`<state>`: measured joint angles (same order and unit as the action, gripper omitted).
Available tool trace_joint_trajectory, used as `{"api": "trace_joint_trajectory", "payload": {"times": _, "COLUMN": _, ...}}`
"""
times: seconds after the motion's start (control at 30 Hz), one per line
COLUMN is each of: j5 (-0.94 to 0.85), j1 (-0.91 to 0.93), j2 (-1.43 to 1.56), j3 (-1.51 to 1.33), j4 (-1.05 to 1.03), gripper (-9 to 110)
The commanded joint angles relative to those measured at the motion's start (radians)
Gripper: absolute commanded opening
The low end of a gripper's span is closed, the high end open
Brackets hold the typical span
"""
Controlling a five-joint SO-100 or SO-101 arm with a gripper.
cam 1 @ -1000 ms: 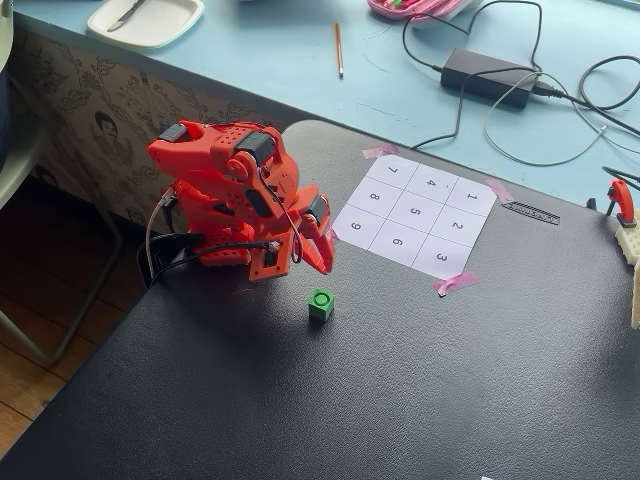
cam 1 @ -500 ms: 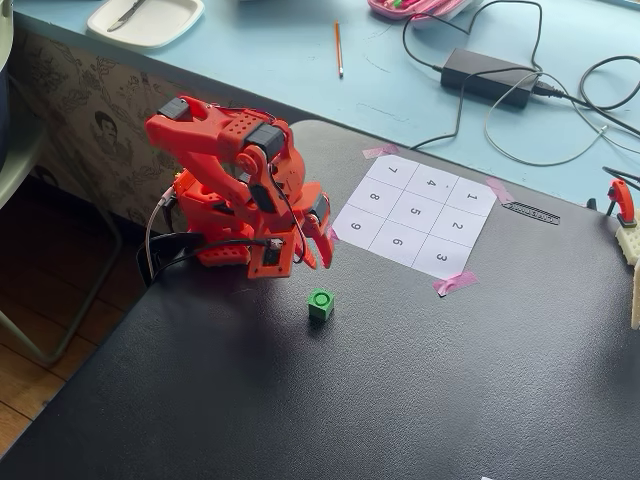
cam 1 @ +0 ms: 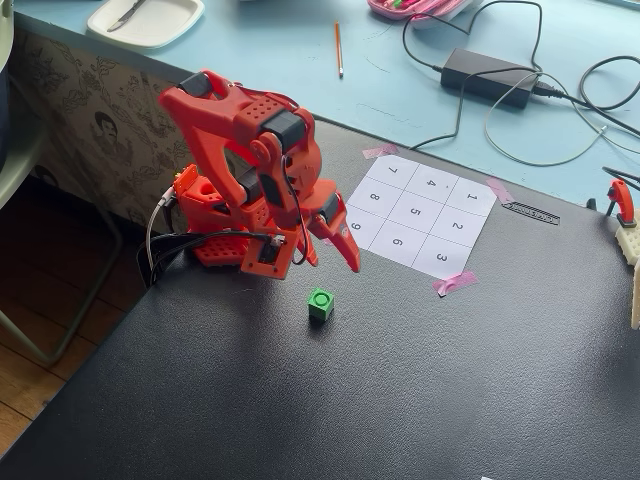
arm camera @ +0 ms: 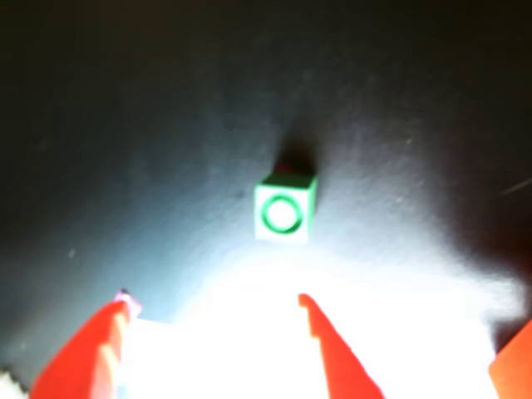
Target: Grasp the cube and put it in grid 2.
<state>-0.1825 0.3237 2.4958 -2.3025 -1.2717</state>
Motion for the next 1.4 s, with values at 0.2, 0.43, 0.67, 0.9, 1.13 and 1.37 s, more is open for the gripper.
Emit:
{"api": "trace_joint_trajectory", "payload": {"times": 0.2, "j5": -0.037, "j1": 0.074, "j2": -0.167, "j3": -0.049, "j4": 0.092, "gripper": 31}}
{"api": "trace_joint_trajectory", "payload": {"times": 0.43, "j5": -0.043, "j1": 0.100, "j2": -0.235, "j3": -0.095, "j4": 0.163, "gripper": 30}}
{"api": "trace_joint_trajectory", "payload": {"times": 0.67, "j5": -0.046, "j1": 0.114, "j2": -0.285, "j3": -0.127, "j4": 0.241, "gripper": 29}}
{"api": "trace_joint_trajectory", "payload": {"times": 0.9, "j5": -0.143, "j1": 0.094, "j2": -0.345, "j3": -0.106, "j4": 0.291, "gripper": 5}}
{"api": "trace_joint_trajectory", "payload": {"times": 1.13, "j5": -0.158, "j1": 0.094, "j2": -0.374, "j3": -0.100, "j4": 0.316, "gripper": 0}}
{"api": "trace_joint_trajectory", "payload": {"times": 1.37, "j5": -0.138, "j1": 0.038, "j2": -0.383, "j3": 0.183, "j4": 0.103, "gripper": 0}}
